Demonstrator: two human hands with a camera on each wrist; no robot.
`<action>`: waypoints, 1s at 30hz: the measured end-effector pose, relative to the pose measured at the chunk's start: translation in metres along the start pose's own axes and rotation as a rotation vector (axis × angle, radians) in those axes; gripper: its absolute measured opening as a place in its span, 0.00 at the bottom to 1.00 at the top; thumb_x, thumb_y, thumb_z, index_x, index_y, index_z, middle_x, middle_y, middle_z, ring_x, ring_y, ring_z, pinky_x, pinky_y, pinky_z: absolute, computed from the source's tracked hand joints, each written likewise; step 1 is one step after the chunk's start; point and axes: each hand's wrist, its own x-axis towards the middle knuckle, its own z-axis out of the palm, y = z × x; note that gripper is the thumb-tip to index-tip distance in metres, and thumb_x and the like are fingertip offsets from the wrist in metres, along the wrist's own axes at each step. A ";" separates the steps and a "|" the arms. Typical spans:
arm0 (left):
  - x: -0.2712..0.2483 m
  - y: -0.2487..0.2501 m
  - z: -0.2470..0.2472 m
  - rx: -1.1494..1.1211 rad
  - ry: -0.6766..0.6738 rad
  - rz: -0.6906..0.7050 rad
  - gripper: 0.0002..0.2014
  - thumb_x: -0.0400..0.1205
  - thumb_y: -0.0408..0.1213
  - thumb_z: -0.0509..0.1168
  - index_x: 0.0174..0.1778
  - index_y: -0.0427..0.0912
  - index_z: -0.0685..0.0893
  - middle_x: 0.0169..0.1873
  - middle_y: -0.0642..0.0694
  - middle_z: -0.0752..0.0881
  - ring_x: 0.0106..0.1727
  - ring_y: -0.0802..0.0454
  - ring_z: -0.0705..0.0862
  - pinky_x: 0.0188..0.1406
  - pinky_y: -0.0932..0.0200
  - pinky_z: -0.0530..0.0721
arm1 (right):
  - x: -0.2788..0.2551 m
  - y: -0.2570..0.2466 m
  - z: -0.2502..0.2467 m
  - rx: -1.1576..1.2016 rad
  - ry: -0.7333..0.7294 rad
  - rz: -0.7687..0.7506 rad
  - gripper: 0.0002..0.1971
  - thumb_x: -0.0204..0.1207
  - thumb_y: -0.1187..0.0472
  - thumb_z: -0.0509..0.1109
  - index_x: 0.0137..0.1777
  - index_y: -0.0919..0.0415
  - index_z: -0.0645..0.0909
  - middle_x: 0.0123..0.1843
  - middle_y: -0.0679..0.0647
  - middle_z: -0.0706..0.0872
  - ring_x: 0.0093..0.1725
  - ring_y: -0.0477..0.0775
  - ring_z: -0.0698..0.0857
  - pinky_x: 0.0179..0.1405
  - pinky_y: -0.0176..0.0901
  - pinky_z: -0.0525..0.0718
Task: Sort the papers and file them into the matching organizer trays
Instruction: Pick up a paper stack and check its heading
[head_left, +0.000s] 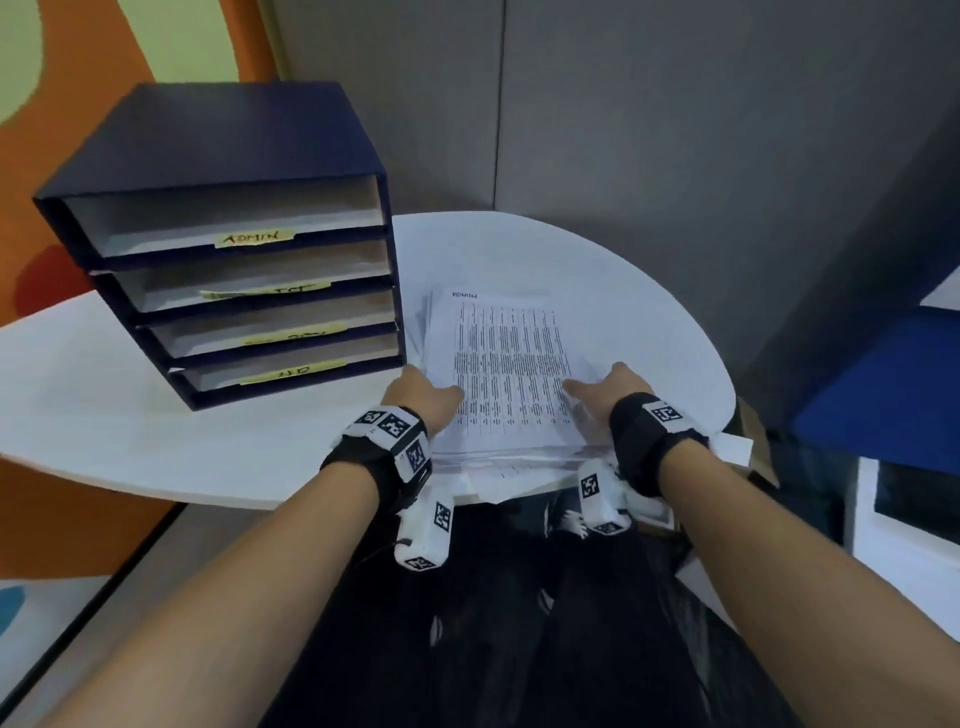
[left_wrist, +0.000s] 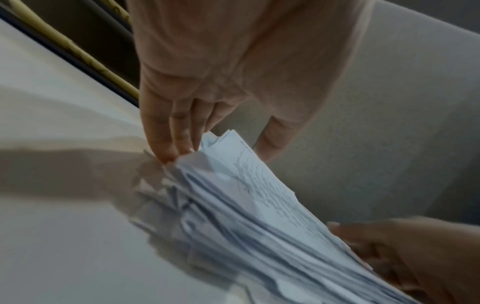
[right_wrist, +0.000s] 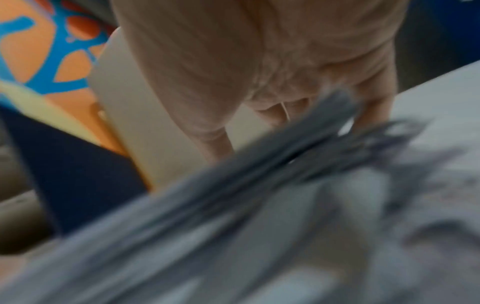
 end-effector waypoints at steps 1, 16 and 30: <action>0.002 -0.001 0.003 0.045 -0.012 0.015 0.33 0.83 0.49 0.64 0.79 0.35 0.66 0.71 0.38 0.77 0.67 0.41 0.79 0.56 0.55 0.77 | 0.006 -0.004 0.003 -0.063 -0.005 -0.016 0.34 0.71 0.41 0.70 0.69 0.64 0.72 0.66 0.62 0.80 0.57 0.63 0.82 0.51 0.47 0.81; -0.003 -0.032 0.003 0.183 0.026 0.116 0.38 0.75 0.61 0.71 0.72 0.39 0.71 0.66 0.43 0.78 0.63 0.45 0.81 0.57 0.55 0.80 | 0.011 -0.005 0.020 -0.318 0.028 -0.055 0.36 0.66 0.30 0.69 0.62 0.61 0.77 0.61 0.58 0.78 0.53 0.61 0.84 0.47 0.49 0.82; -0.006 -0.031 -0.041 0.138 0.168 0.248 0.16 0.84 0.44 0.66 0.30 0.44 0.82 0.26 0.49 0.81 0.27 0.53 0.77 0.26 0.63 0.68 | -0.009 -0.022 0.024 -0.425 0.007 -0.138 0.39 0.70 0.32 0.63 0.72 0.60 0.69 0.70 0.61 0.73 0.67 0.64 0.74 0.66 0.58 0.76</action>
